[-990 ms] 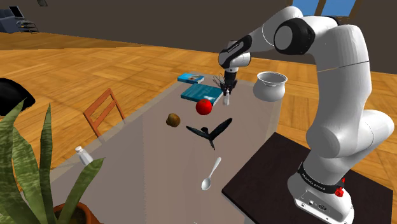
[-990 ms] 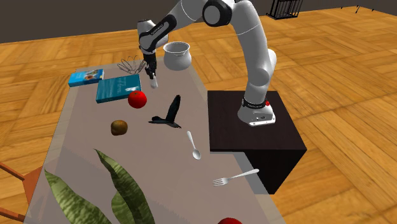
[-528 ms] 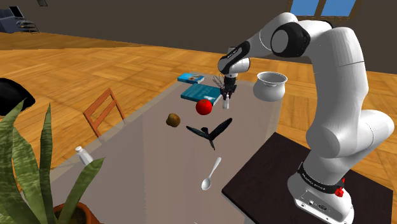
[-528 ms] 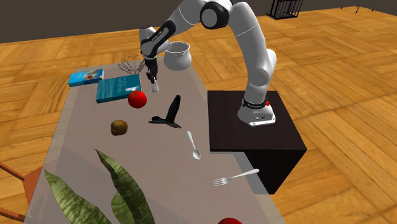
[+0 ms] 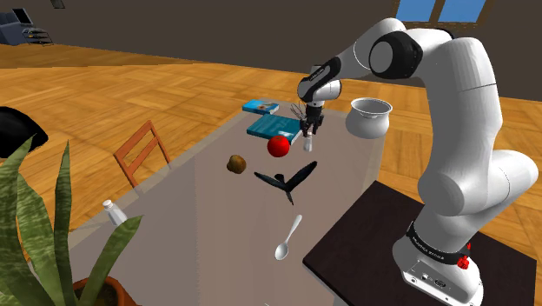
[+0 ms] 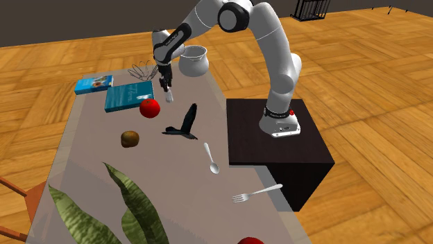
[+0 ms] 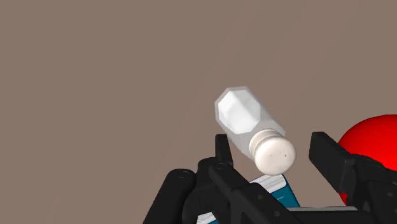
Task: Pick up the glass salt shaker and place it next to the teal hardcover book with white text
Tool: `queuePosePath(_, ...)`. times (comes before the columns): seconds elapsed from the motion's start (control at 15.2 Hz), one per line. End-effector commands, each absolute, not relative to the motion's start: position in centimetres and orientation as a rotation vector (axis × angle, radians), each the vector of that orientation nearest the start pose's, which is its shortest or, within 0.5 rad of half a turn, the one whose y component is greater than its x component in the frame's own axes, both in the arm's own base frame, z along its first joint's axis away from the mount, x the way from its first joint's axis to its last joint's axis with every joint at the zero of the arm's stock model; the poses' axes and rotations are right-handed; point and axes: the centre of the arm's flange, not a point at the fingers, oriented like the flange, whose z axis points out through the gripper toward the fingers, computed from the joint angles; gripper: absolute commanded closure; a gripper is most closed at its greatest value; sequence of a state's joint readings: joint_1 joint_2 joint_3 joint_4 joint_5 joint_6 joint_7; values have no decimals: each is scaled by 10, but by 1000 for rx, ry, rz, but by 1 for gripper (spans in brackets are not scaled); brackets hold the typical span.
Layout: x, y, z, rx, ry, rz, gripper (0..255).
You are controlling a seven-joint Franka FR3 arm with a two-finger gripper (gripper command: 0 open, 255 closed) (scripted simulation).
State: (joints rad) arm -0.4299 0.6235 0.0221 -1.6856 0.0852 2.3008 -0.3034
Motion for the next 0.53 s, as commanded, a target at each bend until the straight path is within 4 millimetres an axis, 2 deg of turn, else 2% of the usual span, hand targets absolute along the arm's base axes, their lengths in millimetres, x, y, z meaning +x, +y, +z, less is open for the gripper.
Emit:
queuePosePath(0.0, 623, -269, 236, -3057, 254, -29, 0)
queuePosePath(0.26, 623, -269, 236, -3057, 254, -29, 0)
queuePosePath(0.46, 622, -272, 276, -3057, 254, -29, 0)
